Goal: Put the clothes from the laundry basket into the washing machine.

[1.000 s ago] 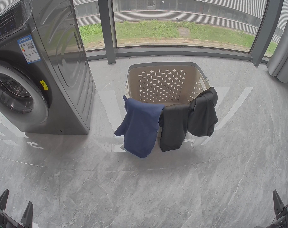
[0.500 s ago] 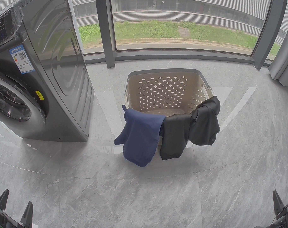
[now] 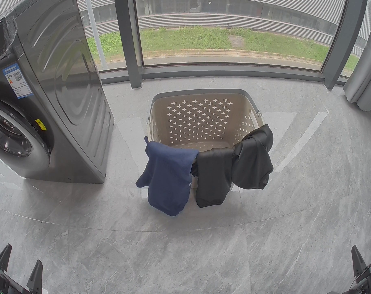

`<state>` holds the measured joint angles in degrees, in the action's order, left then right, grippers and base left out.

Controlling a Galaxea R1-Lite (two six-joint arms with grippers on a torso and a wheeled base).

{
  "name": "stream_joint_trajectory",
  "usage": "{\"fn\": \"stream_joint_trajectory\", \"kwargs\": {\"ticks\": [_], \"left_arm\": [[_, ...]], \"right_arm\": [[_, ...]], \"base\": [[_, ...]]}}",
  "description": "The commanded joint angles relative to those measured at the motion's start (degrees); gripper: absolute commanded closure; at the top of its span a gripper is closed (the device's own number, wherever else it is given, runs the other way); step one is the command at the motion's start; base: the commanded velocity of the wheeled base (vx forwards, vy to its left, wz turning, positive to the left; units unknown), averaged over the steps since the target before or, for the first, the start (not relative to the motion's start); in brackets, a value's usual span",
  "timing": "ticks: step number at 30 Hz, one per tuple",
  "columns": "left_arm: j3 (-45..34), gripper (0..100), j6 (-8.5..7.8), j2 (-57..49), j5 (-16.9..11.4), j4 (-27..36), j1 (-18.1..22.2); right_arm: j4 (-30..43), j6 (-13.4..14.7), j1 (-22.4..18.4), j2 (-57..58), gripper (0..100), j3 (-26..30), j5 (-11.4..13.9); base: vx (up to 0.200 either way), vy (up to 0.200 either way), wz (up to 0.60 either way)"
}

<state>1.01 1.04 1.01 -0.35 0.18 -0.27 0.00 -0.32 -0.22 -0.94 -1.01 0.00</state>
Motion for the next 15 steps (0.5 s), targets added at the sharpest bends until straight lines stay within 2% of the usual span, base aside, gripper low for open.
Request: {"fn": "stream_joint_trajectory", "kwargs": {"ticks": [1,5,15], "left_arm": [[-0.9,0,0.02,-0.5,0.0,0.0,0.0],[-0.9,0,-0.07,-0.5,0.0,0.0,0.1],[-0.9,0,0.02,-0.5,0.0,0.0,0.0]], "right_arm": [[0.0,0.0,0.0,0.7,0,0.9,0.0],[0.0,0.0,0.0,0.7,0,0.9,-0.1],[0.0,0.0,0.0,0.7,0,0.9,0.0]], "base": [[0.000,0.000,0.00],[0.000,0.000,0.00],[0.200,0.000,0.00]]}}
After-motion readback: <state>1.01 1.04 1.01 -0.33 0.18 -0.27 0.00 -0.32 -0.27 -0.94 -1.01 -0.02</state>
